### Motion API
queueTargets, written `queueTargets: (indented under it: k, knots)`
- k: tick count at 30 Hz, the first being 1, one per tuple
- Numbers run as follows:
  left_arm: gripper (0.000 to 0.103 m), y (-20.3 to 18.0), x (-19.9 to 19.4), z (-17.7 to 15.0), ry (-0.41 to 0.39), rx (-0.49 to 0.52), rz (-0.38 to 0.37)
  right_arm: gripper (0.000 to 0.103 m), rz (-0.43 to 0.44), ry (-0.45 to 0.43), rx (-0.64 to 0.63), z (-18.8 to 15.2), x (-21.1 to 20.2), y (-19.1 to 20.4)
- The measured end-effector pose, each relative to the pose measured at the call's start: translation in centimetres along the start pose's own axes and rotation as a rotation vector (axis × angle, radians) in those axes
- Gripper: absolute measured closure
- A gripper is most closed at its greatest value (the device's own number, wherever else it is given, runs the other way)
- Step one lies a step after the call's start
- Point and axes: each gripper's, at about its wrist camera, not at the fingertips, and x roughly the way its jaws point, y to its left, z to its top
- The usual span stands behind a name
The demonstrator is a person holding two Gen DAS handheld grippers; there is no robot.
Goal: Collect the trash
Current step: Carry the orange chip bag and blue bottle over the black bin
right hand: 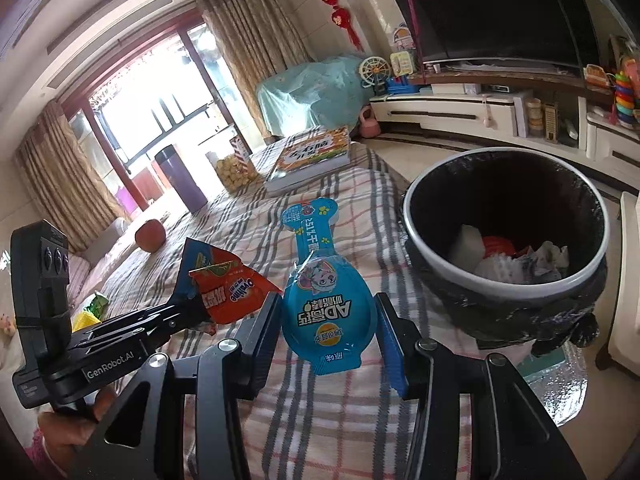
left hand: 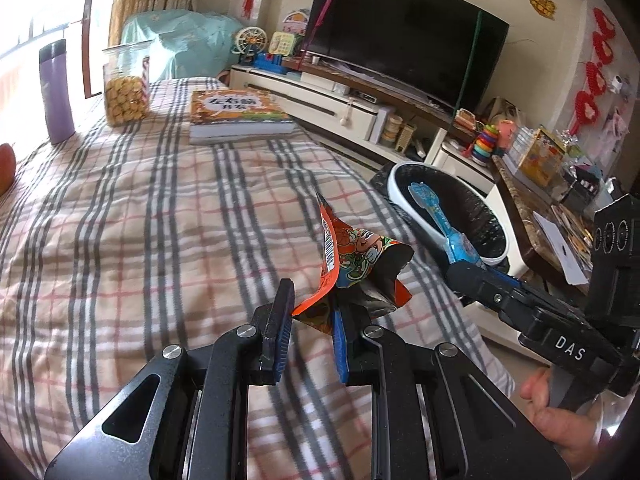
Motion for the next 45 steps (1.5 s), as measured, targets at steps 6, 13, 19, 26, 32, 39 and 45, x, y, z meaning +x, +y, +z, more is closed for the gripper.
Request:
queueTargets:
  k: [6, 13, 19, 26, 32, 39, 45]
  knots:
    - [0.086, -1.3, 0.4, 0.5, -0.002, 0.023, -0.027, 0.056, -0.016, -0.015, 0.018, 0.2, -0.7, -1.1]
    - [0.086, -2.8, 0.8, 1.0, -0.004, 0.047, -0.054, 0.056, -0.038, -0.024, 0.039, 0.4, -1.4, -2.4]
    - [0.086, -3.9, 1.2, 1.4, -0.004, 0.066, -0.071, 0.056, -0.056, -0.031, 0.058, 0.4, -2.0, -3.5]
    - [0.086, -5.2, 2.0, 1.6, 0.006, 0.092, -0.083, 0.056, -0.073, -0.047, 0.078, 0.5, -2.7, -4.4]
    - [0.086, -6.0, 2.5, 2.0, 0.009, 0.107, -0.089, 0.056, -0.083, -0.056, 0.091, 0.9, -3.1, -5.5]
    - [0.086, -7.3, 3.2, 2.6, 0.014, 0.13, -0.102, 0.056, -0.097, -0.067, 0.104, 1.3, -3.5, -6.7]
    - [0.086, -8.5, 3.8, 3.2, 0.014, 0.146, -0.113, 0.056, -0.108, -0.07, 0.117, 1.7, -3.7, -7.6]
